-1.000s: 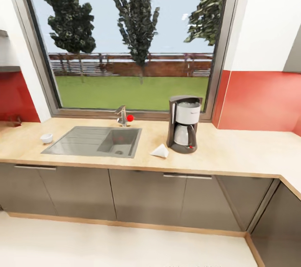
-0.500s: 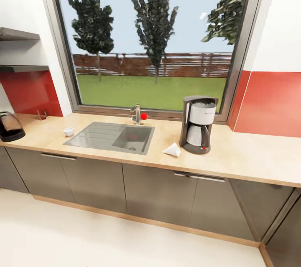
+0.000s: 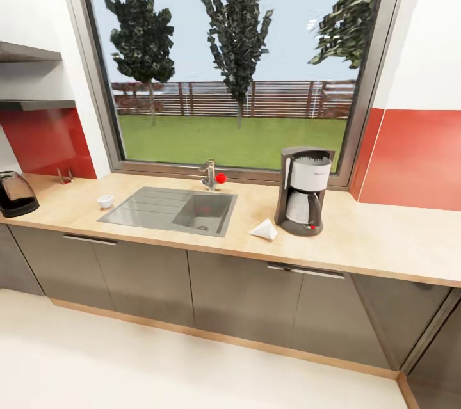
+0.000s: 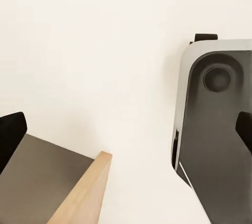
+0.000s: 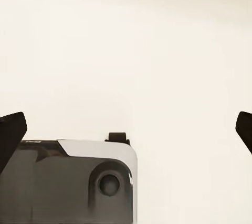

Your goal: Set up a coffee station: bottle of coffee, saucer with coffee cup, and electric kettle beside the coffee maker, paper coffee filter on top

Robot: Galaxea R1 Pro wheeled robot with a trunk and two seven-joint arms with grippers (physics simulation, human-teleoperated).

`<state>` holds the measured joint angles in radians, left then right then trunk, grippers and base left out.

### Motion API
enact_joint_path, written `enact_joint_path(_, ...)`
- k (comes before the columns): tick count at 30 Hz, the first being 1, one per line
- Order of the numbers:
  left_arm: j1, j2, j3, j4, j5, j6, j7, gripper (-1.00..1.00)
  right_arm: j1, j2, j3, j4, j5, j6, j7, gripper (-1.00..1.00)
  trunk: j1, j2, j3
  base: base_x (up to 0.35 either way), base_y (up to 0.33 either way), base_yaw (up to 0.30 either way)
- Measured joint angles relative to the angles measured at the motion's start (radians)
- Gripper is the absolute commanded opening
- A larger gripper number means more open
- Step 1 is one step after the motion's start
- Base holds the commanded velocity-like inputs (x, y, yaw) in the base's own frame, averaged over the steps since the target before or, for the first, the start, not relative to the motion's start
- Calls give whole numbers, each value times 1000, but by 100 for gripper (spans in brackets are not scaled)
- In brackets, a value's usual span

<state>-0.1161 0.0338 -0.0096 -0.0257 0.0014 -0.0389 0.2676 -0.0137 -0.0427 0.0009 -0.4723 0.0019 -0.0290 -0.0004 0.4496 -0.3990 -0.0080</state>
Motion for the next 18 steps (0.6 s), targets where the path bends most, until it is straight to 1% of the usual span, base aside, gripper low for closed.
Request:
enact_joint_path(10, 0, 0, -3, 0, -5, 0, -2, 100, 0, 7, 0, -16, -2, -1, 3, 100, 0, 0, 0, 0, 0, -27)
enact_joint_path(13, 0, 1, -4, 0, -8, 0, -2, 100, 0, 6, 1, -70, -2, 0, 4, 100, 0, 0, 0, 0, 0, -3)
enact_joint_path(16, 0, 4, -5, 0, -9, -1, -2, 100, -1, 8, 1, -162, -2, 0, 4, 100, 0, 0, 0, 0, 0, -1)
enact_joint_path(18, 0, 7, -6, 0, -9, -1, -2, 100, -1, 12, 1, -253, -2, 1, 4, 100, 0, 0, 0, 0, 0, 0)
